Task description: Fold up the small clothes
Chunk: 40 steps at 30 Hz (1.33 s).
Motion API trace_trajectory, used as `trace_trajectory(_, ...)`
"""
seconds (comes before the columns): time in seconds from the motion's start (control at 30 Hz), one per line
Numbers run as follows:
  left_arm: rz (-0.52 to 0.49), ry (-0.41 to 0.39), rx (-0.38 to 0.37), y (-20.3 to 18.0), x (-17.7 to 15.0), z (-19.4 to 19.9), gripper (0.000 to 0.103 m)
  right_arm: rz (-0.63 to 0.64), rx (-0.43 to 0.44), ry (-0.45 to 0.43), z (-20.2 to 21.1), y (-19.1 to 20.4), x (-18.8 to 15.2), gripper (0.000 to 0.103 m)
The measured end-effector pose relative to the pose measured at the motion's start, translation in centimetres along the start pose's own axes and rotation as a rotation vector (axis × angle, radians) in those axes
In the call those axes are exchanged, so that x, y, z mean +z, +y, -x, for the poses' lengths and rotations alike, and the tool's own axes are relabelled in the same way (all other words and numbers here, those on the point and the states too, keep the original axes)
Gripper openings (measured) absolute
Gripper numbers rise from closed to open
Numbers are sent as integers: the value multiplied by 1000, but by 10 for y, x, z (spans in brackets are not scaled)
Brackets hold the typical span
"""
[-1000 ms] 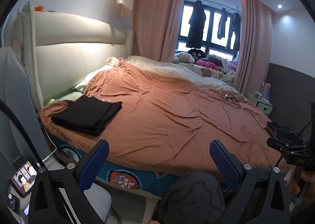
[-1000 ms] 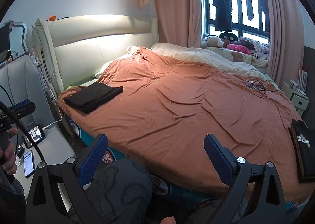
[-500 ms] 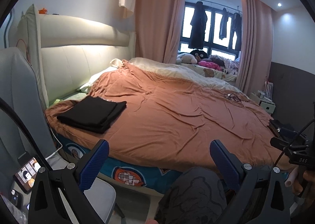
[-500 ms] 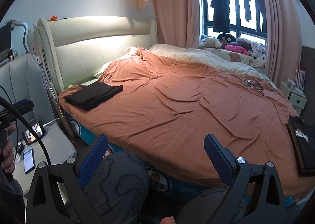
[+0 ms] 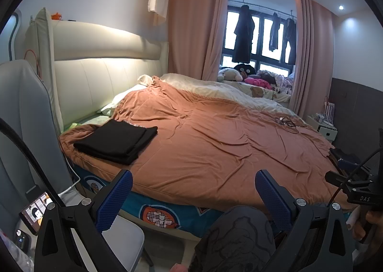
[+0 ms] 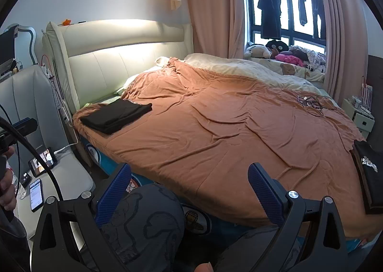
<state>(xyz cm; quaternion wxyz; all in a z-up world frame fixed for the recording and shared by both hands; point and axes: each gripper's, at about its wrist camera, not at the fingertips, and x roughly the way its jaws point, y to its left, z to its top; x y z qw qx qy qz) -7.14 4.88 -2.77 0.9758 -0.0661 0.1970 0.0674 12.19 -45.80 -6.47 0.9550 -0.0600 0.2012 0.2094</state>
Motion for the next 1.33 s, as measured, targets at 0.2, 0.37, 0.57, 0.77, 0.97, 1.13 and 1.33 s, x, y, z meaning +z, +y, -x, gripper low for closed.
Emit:
trace_trajectory(0.2, -5, -15, -5, -4, 0, 6, 103, 4, 5, -8, 4, 0, -1, 98)
trace_trajectory(0.37, -7, -17, -5, -5, 0, 9, 103, 4, 7, -6, 5, -3, -2, 98)
trace_trajectory(0.57, -2, -18, -9, -5, 0, 10, 103, 2, 9, -2, 6, -6, -2, 98)
trace_trajectory(0.77, 3, -22, -11, -5, -1, 16, 103, -1, 9, -7, 10, -6, -1, 98)
trace_trajectory(0.97, -10, -27, -18, -8, -1, 23, 103, -10, 4, -11, 14, -5, -4, 98)
trace_trajectory(1.13, -15, -35, -26, -6, -3, 29, 103, -6, -1, -13, 20, -2, -6, 98)
trace_trajectory(1.33, -12, -49, -29, -5, 1, 35, 103, 2, 5, -5, 25, 3, -4, 98)
